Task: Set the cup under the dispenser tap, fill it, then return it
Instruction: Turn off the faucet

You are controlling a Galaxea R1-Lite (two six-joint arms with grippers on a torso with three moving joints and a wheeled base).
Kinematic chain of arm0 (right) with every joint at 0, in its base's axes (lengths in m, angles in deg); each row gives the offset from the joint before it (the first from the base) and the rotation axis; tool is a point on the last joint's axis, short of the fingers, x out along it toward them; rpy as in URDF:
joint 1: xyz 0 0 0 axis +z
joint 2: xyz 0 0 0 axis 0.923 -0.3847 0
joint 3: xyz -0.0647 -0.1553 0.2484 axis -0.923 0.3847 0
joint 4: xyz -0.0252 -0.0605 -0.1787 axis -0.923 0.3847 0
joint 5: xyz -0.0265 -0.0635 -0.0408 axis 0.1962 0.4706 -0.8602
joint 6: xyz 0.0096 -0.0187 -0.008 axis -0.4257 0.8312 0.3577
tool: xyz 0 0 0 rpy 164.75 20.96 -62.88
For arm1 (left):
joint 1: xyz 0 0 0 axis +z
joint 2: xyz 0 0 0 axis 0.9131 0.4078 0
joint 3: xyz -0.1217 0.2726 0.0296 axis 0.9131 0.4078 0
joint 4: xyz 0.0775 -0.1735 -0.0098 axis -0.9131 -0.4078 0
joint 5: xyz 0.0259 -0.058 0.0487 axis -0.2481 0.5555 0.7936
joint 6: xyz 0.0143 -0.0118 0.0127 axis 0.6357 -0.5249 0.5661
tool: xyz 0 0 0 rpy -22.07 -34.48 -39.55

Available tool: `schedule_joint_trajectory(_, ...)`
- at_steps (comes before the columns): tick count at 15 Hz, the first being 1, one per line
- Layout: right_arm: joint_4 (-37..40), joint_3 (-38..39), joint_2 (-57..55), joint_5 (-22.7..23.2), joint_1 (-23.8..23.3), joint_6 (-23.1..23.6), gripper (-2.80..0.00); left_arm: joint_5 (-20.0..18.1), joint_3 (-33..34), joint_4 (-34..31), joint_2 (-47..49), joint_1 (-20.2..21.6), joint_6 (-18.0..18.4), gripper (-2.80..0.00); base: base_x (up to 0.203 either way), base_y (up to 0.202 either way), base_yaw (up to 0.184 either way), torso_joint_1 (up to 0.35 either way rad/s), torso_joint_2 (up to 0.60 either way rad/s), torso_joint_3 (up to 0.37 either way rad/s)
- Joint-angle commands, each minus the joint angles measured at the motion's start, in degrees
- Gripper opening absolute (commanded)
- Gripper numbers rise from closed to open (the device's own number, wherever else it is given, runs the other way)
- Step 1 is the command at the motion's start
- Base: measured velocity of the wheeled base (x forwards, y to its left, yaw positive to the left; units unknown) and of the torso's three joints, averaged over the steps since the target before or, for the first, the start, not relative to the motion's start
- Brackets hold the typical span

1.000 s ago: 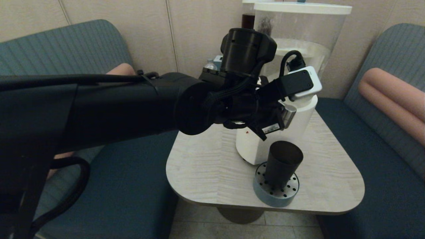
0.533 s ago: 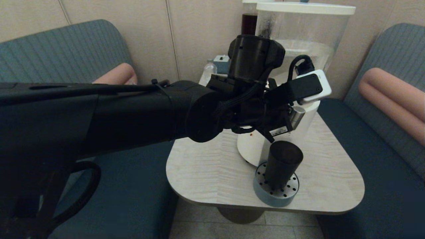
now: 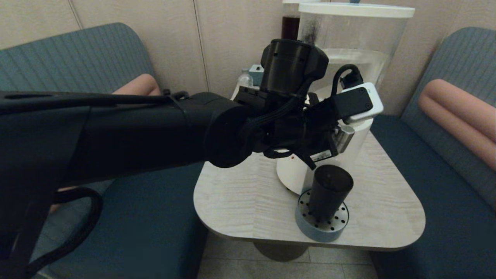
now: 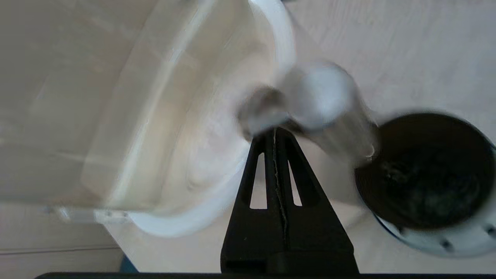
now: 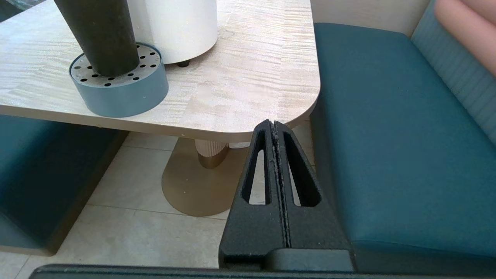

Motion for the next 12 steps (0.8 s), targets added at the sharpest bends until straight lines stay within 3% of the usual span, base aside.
schedule_joint_trajectory(1,-0.1,0.8,0.0,0.0,0.0,0.0,-2.8,0.3,4.8,-0.3,-2.8,0.1,0.2,-2.8,0.0,0.0,0.0,0.0,0.0,0.0)
schedule_joint_trajectory(4,0.0,0.9,0.0,0.0,0.0,0.0,-2.8,0.4,8.3,0.3,-5.1,0.4,0.2,-2.8,0.0,0.0,0.0,0.0,0.0,0.0)
schedule_joint_trajectory(12,0.0,0.8,0.0,0.0,0.0,0.0,-2.8,0.2,7.5,3.5,-4.8,0.5,0.3,-2.8,0.0,0.0,0.0,0.0,0.0,0.0)
